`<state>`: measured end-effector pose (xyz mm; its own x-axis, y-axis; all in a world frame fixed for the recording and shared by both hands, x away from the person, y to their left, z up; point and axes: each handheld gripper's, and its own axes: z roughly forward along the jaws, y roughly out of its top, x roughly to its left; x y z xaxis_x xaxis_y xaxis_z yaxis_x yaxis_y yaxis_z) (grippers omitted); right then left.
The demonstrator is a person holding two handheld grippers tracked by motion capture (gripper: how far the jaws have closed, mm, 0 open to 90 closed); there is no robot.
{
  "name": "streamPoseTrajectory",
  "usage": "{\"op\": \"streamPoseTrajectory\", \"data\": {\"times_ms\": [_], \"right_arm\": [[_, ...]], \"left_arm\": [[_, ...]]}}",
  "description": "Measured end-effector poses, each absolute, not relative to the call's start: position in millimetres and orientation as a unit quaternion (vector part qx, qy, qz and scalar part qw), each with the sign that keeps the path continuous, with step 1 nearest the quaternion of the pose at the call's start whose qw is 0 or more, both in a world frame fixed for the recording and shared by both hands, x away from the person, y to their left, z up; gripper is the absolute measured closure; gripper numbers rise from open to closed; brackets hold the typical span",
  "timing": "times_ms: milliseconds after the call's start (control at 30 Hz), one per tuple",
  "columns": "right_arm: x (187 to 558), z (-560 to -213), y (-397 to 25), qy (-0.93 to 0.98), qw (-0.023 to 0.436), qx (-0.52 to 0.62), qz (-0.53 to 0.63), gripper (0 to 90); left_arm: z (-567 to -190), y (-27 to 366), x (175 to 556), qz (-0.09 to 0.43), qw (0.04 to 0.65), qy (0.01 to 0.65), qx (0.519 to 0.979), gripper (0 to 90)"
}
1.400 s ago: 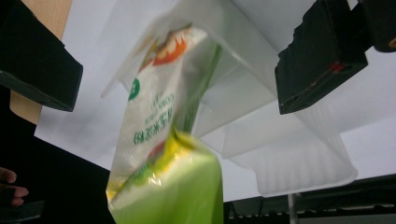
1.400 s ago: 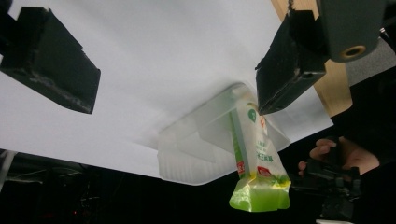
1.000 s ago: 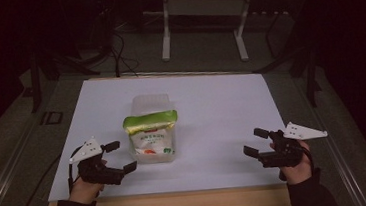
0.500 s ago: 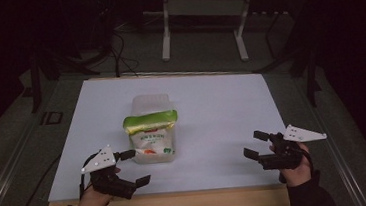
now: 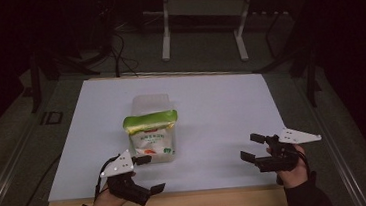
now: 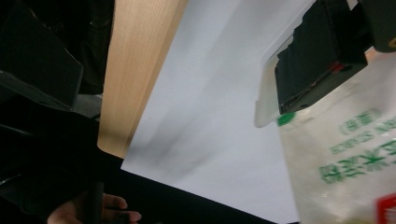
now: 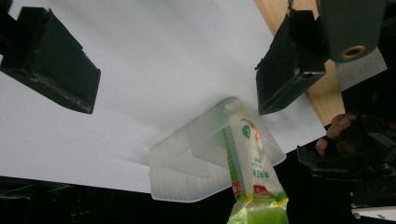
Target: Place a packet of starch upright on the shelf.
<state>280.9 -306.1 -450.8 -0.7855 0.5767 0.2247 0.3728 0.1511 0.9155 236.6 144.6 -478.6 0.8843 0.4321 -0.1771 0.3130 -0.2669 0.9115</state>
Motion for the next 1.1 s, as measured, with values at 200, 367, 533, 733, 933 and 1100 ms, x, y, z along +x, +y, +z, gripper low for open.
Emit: {"op": "streamPoseTrajectory", "data": {"times_ms": [200,367,533,733,933,1100], "right_arm": [[282,-453,-305,0.755,0.086,0.316,0.568,13.6],[282,-454,-303,0.757,0.084,0.314,0.567,13.7],[283,-455,-302,0.758,0.083,0.312,0.566,13.7],[282,-458,-300,0.763,0.083,0.311,0.560,13.7],[283,-460,-298,0.767,0.083,0.307,0.557,13.7],[283,-462,-298,0.767,0.081,0.308,0.558,13.7]], "left_arm": [[-482,133,235,0.055,0.557,0.228,0.797,1.4],[-487,121,235,0.044,0.553,0.219,0.803,1.4],[-491,109,234,0.038,0.554,0.210,0.805,1.4],[-496,91,232,0.040,0.549,0.193,0.812,1.4],[-502,80,234,0.042,0.546,0.181,0.817,1.4],[-506,81,237,0.068,0.550,0.179,0.813,1.4]]}}
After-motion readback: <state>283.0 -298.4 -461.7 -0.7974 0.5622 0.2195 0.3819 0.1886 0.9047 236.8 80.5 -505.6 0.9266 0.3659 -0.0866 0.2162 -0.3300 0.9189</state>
